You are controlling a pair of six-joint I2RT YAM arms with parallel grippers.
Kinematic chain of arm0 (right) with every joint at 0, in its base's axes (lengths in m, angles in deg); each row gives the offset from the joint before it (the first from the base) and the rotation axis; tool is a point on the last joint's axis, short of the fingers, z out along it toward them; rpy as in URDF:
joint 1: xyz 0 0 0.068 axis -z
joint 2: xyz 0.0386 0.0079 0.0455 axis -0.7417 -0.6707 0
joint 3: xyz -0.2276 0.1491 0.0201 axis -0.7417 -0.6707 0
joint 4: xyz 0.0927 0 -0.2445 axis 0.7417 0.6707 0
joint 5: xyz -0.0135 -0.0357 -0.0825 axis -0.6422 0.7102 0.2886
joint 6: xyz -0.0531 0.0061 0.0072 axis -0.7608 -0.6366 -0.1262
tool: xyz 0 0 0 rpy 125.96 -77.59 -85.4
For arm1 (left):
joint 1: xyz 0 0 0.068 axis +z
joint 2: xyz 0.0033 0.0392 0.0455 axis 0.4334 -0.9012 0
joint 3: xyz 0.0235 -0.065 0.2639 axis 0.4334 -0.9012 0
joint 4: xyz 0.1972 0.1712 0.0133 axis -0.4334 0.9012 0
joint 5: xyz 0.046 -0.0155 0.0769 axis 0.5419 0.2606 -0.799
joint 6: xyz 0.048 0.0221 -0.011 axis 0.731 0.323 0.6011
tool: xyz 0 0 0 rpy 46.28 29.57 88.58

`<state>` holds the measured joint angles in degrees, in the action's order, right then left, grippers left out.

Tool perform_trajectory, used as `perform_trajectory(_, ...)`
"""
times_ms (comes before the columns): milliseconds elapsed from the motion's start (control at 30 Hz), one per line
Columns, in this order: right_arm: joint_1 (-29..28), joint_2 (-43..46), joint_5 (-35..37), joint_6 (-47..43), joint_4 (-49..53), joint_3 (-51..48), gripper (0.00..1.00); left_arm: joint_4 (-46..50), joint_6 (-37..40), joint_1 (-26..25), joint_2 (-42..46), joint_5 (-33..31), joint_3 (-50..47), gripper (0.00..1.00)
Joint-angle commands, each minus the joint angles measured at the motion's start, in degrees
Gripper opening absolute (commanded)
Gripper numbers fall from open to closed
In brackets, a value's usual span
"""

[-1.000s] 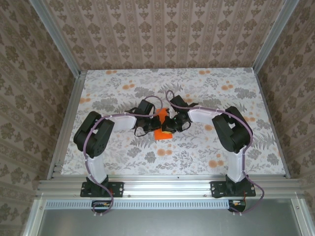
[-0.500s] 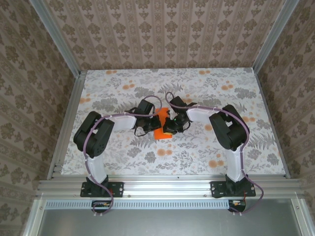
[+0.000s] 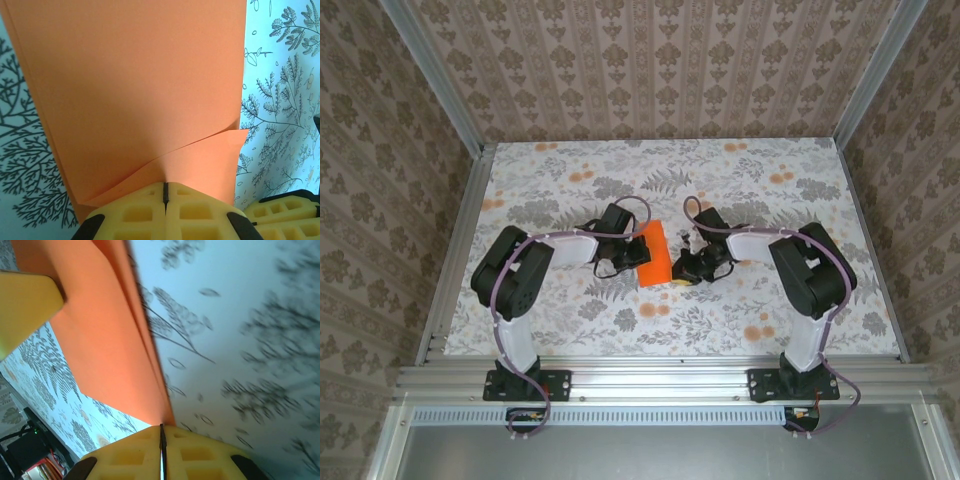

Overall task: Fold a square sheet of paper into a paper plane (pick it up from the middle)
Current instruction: Fold the triangle a second time at the center of the table, then turn over the paper at the center of the table.

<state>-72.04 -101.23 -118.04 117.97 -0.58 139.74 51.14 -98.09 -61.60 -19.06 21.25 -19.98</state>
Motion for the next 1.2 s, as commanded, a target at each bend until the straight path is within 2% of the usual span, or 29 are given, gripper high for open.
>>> perform_trajectory(0, 1.3, 2.6, 1.3, 1.1, 5.3, -1.8, 0.12, 5.2, 1.4, 1.2, -3.0, -4.7, -1.3, 0.05)
perform_trajectory(167, 1.0, 5.8, 2.2, 1.6, 3.6, 1.5, 0.22, 5.3, 1.9, 1.2, -2.4, -4.1, -0.7, 0.06)
perform_trajectory(333, -0.6, 4.6, 10.1, -1.7, 7.6, 7.2, 0.38, 4.1, 2.2, 1.2, 0.2, -1.0, 0.6, 0.12)
perform_trajectory(533, -1.0, 3.4, 12.8, -2.9, 5.5, 10.8, 0.51, 4.4, 2.4, 1.9, 8.9, 0.4, 2.7, 0.35)
perform_trajectory(667, -2.2, 1.7, 13.4, -4.7, 5.3, 13.6, 0.53, 4.8, 1.2, 4.1, 13.9, -0.9, -0.2, 0.47)
perform_trajectory(867, -4.4, -2.6, 16.6, -9.0, 8.8, 19.0, 0.53, 2.4, -1.8, 7.3, 17.2, 0.1, -6.7, 0.58)
perform_trajectory(1000, -4.6, -5.5, 15.1, -11.5, 9.9, 21.5, 0.53, 0.7, -3.2, 7.8, 17.4, 0.7, -8.7, 0.65)
perform_trajectory(1167, -4.4, -8.1, 9.4, -14.0, 9.2, 23.0, 0.49, -0.7, -3.8, 7.8, 16.5, 2.1, -9.6, 0.69)
